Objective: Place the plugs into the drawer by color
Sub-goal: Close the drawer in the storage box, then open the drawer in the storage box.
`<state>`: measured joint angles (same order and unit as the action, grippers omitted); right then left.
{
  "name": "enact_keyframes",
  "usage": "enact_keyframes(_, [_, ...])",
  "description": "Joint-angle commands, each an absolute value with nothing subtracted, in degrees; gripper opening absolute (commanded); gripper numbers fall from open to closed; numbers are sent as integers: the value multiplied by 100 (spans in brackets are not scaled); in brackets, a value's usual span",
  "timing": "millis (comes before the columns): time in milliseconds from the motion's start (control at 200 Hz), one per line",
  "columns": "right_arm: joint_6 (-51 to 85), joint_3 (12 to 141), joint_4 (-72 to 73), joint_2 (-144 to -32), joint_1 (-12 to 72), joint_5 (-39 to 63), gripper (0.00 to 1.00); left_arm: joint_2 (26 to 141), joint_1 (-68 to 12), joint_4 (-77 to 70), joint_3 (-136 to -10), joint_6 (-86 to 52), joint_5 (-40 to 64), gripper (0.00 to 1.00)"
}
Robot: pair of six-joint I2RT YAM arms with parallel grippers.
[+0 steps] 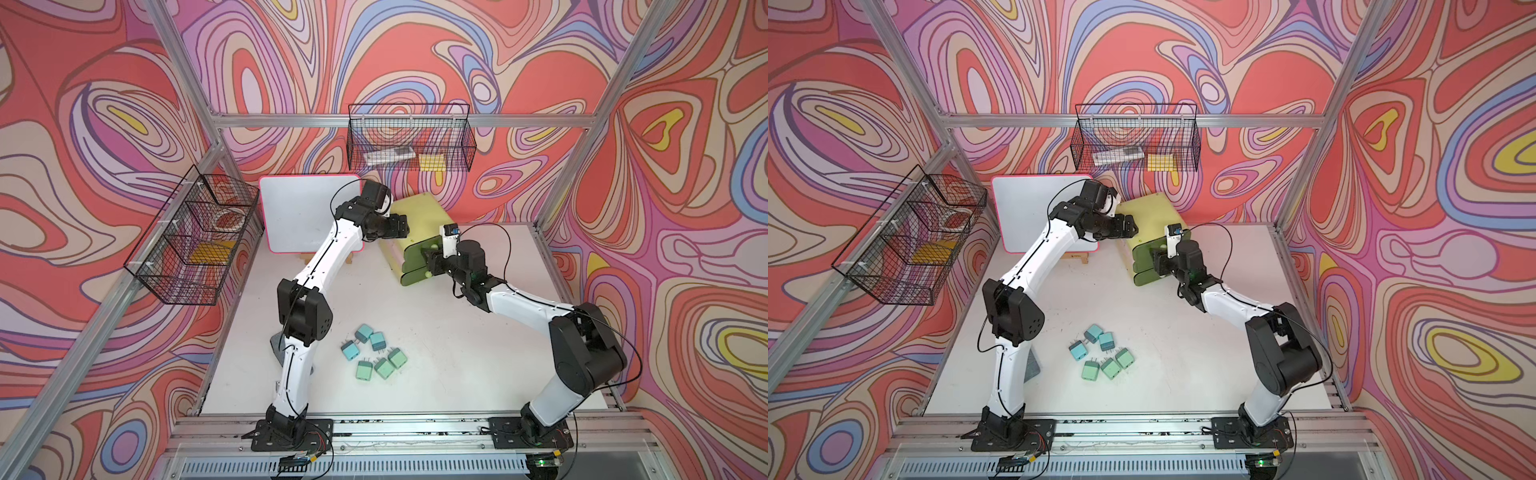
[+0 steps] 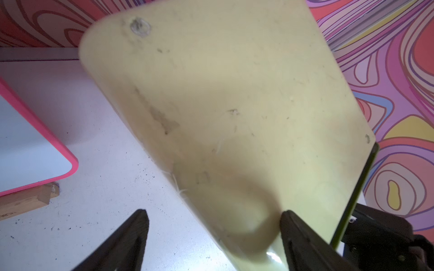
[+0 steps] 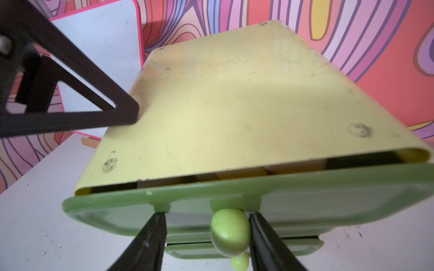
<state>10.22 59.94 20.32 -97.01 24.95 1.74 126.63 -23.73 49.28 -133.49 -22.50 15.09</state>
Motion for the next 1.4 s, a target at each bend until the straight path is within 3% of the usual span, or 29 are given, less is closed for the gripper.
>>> enact_keyframes(0, [1266, 6126, 2575, -9889, 2562, 176, 58, 12423, -2439, 5072, -13187, -2217, 1537, 87])
enact_keyframes(310, [1677, 5727, 2882, -9791, 2565, 261, 57, 12233, -2446, 5052, -13157, -2233, 1374, 88])
enact_keyframes(676, [3639, 4380, 3863, -9207, 2244, 1333, 54, 12607, -2171, 4664, -13722, -2613, 1518, 90])
enact_keyframes(1122, [5731, 4353, 6022, -10709, 1404, 2832, 49, 12915, -2127, 4711, -13829, -2626, 1503, 90])
enact_keyframes(1392, [6159, 4591, 6601, -11417, 1345, 2995, 45, 13017, -2078, 4746, -13820, -2654, 1551, 90])
